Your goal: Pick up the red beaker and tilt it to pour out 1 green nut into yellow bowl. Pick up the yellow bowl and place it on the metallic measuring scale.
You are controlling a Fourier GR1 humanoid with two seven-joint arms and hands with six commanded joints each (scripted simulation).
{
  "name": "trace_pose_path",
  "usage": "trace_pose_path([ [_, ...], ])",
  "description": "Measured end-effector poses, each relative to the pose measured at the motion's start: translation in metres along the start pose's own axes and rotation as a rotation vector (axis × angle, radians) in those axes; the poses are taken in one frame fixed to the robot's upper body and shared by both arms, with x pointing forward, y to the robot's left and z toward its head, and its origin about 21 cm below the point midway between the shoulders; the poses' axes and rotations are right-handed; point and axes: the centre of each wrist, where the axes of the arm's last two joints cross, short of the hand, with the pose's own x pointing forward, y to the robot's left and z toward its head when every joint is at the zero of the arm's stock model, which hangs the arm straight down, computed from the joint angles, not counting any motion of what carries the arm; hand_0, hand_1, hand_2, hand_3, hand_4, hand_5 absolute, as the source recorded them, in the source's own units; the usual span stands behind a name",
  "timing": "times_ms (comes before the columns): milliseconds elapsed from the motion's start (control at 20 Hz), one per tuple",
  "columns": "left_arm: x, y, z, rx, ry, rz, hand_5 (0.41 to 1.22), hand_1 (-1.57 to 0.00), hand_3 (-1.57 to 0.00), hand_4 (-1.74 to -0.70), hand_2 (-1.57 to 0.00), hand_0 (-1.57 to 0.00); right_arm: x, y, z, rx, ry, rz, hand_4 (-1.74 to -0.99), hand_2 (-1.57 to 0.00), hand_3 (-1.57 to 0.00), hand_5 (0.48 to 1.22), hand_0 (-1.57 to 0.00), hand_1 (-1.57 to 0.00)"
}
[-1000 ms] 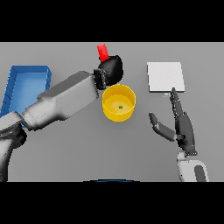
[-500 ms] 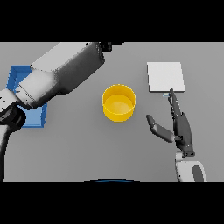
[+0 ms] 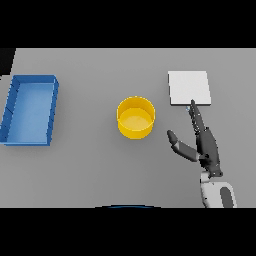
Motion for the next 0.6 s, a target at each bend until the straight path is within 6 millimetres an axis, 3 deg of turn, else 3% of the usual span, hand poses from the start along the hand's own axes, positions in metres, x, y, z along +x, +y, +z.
trace_pose_path([
  [150, -0.059, -0.033, 0.009, 0.025, 0.109, 0.314, 1.221, -1.57, -1.55, -1.74, -1.57, -1.57, 0.001, 0.002, -0.003, 0.009, -0.001, 0.019, -1.127, 0.0, 0.0, 0.606, 0.0, 0.0],
  [250, -0.086, -0.069, 0.015, 0.03, 0.222, 0.453, 1.221, -1.57, -1.56, -1.74, -1.57, -1.57, 0.0, 0.001, -0.007, 0.01, 0.003, 0.054, -1.132, 0.0, 0.0, 0.621, 0.0, 0.0],
  [400, -0.103, -0.125, 0.022, 0.046, 0.379, 0.599, 1.221, -1.57, -1.56, -1.74, -1.57, -1.57, -0.001, -0.002, -0.005, 0.024, 0.002, 0.052, -1.134, 0.0, 0.0, 0.632, 0.0, 0.0],
  [600, -0.118, -0.176, 0.04, 0.045, 0.569, 0.815, 1.221, -1.57, -1.57, -1.74, -1.57, -1.57, -0.002, -0.004, -0.006, 0.041, 0.004, 0.049, -1.129, 0.0, 0.0, 0.659, 0.0, 0.0],
])
